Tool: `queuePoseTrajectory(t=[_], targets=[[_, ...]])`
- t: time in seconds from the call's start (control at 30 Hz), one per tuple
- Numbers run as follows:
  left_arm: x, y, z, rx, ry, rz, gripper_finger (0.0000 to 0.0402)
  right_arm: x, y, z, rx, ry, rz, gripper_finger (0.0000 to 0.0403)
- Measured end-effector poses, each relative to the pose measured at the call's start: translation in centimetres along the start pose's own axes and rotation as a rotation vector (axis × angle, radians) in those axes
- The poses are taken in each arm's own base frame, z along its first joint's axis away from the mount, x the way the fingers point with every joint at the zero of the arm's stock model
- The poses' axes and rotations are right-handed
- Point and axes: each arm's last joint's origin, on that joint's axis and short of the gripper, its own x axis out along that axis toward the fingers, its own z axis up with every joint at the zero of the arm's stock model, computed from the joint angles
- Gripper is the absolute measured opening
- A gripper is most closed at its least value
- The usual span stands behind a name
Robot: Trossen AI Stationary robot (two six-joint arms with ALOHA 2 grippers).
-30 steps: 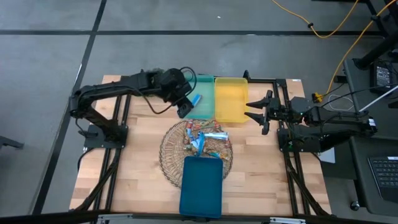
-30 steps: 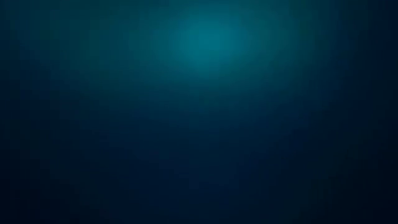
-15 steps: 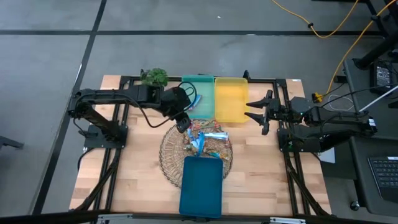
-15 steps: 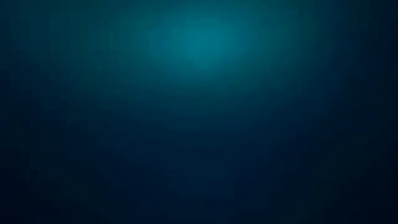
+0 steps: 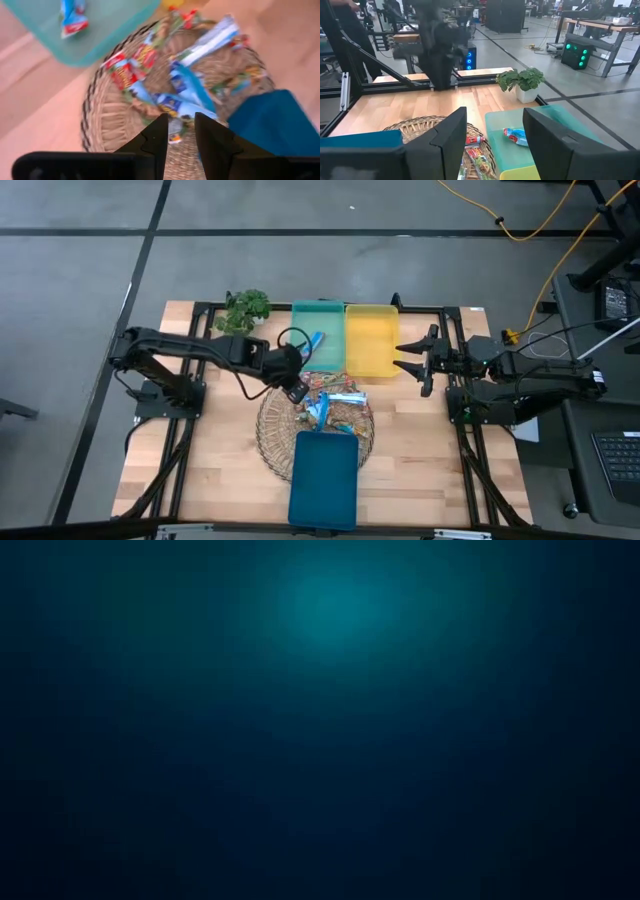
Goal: Pick and place Granola Bars by type
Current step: Put the red granola bar into the green container
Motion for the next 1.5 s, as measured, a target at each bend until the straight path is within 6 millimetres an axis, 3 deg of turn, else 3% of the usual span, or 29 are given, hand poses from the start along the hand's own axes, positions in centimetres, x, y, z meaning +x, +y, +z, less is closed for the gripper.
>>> queuePoseTrajectory(t=[0.47,1.07,1.3,1.5], targets=[[5.5,2.3,-2.7,-0.14,-0.037,-0.016,0.0101,0.0,0.0,0.0,-0.004,0.0,0.0,0.0196],[13.0,3.6,-2.6,-0.169,0.065,-0.048,0.0173,0.0,0.0,-0.4,-0.007,0.038,0.0,0.0196],[14.2,3.7,-2.6,-0.172,0.066,-0.038,0.0187,0.0,0.0,-0.4,-0.002,0.043,-0.001,0.0196],[13.8,3.6,-2.5,-0.199,0.07,-0.062,0.0187,0.0,0.0,-0.5,-0.003,0.046,0.0,0.0196]])
